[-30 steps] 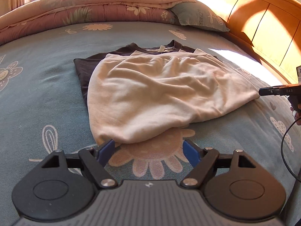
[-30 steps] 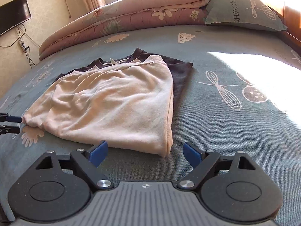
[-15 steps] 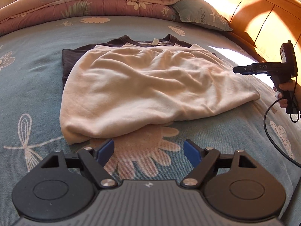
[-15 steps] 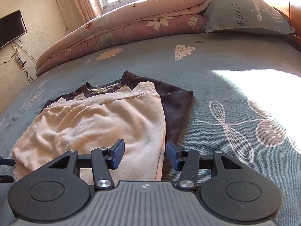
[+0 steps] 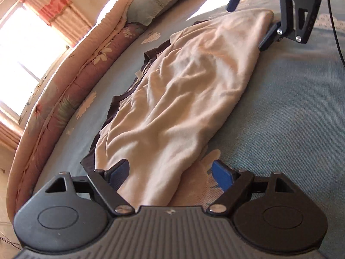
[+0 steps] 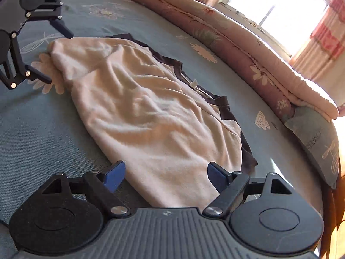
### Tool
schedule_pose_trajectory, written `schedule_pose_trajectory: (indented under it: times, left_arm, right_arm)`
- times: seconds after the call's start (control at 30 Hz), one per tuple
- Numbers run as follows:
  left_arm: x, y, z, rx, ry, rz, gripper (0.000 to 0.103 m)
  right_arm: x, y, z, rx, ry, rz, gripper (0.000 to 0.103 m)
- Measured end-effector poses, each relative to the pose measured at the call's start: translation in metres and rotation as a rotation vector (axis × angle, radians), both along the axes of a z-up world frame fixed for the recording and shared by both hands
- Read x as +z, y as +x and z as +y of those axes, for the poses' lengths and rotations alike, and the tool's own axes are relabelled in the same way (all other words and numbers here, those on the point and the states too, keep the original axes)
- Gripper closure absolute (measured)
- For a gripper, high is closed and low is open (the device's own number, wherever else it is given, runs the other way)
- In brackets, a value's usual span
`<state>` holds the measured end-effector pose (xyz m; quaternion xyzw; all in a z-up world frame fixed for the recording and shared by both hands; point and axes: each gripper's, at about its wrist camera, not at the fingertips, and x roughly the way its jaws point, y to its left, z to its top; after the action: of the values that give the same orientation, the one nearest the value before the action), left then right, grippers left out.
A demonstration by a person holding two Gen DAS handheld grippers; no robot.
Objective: Fold clothes
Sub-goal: 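Roll both grippers and bring them to the sweatshirt's long side edge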
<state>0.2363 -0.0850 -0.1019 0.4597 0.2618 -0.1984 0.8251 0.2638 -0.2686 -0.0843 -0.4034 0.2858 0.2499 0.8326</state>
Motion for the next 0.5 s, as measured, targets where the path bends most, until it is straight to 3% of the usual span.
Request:
schedule_pose_trajectory:
  times: [0.07, 0.17, 0.3, 0.43, 0.5]
  left_arm:
    - [-0.007, -0.004, -0.009, -0.051, 0.072, -0.051, 0.019]
    - [-0.007, -0.003, -0.015, -0.073, 0.092, -0.067, 0.018]
    - [-0.009, 0.004, -0.036, -0.128, 0.082, -0.075, 0.018]
    - [-0.011, 0.014, -0.056, -0.180, 0.081, -0.093, 0.018]
    - [-0.013, 0.022, -0.061, -0.183, 0.075, -0.102, 0.017]
  right_arm:
    - [-0.017, -0.004, 0.016, 0.037, -0.132, -0.052, 0.015]
    - [-0.022, -0.005, 0.025, 0.047, -0.199, -0.124, 0.002]
    - [-0.022, 0.002, 0.038, 0.067, -0.195, -0.164, 0.002]
    - [-0.022, 0.003, 0.053, 0.078, -0.245, -0.294, 0.002]
    - [-0.010, 0.003, 0.048, 0.049, -0.212, -0.323, 0.002]
